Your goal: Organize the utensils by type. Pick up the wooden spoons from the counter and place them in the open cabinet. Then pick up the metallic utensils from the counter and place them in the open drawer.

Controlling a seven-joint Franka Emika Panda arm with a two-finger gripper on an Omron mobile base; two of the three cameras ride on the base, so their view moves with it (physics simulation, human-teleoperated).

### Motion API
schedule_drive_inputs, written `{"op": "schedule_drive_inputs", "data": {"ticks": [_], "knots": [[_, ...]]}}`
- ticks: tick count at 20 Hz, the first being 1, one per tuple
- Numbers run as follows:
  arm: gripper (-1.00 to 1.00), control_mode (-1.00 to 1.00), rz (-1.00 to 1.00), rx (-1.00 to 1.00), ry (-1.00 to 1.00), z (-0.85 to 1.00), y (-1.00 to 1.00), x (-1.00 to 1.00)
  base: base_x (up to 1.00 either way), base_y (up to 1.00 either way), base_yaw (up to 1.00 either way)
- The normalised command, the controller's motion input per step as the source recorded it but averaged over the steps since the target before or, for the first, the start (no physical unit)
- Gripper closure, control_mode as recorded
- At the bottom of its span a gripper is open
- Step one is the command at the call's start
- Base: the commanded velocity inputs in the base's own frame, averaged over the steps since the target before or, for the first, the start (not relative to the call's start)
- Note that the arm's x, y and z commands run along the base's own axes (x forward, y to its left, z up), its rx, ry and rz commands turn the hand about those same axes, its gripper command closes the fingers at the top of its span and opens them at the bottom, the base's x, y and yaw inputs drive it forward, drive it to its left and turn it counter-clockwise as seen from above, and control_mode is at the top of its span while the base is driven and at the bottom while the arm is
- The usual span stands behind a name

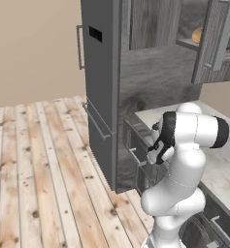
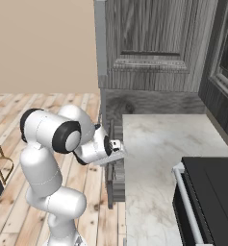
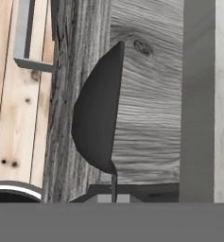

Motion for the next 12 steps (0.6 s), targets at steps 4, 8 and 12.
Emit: {"op": "schedule_drive_inputs", "data": {"ticks": [4, 8, 12], "knots": [[1.00, -1.00, 0.00, 0.00, 0.04, -0.19, -0.03, -0.04, 0.00, 0.00, 0.00], [1.00, -1.00, 0.00, 0.00, 0.14, -0.37, 0.09, -0.32, 0.00, 0.00, 0.00], [1.00, -1.00, 0.00, 0.00, 0.13, -0.44, 0.27, -0.46, 0.00, 0.00, 0.00]]}}
